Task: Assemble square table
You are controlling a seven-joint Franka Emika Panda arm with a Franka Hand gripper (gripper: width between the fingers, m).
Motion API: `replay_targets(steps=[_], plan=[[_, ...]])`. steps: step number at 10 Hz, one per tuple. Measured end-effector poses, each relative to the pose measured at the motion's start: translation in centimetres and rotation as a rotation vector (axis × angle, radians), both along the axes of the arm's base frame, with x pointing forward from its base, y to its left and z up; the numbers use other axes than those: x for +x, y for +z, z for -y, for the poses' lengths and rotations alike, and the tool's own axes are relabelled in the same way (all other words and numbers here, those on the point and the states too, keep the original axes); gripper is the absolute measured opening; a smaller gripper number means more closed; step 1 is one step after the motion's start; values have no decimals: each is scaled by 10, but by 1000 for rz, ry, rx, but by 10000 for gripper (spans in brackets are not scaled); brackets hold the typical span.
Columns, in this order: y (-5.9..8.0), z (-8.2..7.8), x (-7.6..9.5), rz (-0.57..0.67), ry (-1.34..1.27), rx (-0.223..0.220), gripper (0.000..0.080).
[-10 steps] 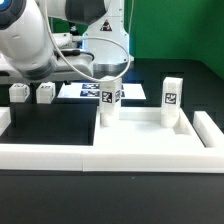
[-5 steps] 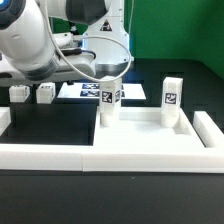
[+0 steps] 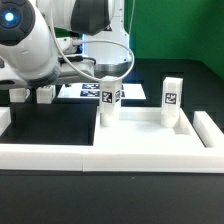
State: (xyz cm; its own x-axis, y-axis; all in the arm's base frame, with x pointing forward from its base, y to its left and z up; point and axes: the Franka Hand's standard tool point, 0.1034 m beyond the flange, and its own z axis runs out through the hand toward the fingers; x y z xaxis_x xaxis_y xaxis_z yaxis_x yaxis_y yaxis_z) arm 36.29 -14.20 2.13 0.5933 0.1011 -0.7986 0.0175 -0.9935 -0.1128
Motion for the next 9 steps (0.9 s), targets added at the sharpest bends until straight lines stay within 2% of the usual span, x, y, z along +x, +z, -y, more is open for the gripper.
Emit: replay_targets(steps=[2,5,8,9], plan=[[-9,-2,-1,-2,11,3,649],[-10,-1,-1,-1,27,24,649],[-10,-3,-1,-1,36,31,288],[-10,-3,-1,-1,39,33,288]])
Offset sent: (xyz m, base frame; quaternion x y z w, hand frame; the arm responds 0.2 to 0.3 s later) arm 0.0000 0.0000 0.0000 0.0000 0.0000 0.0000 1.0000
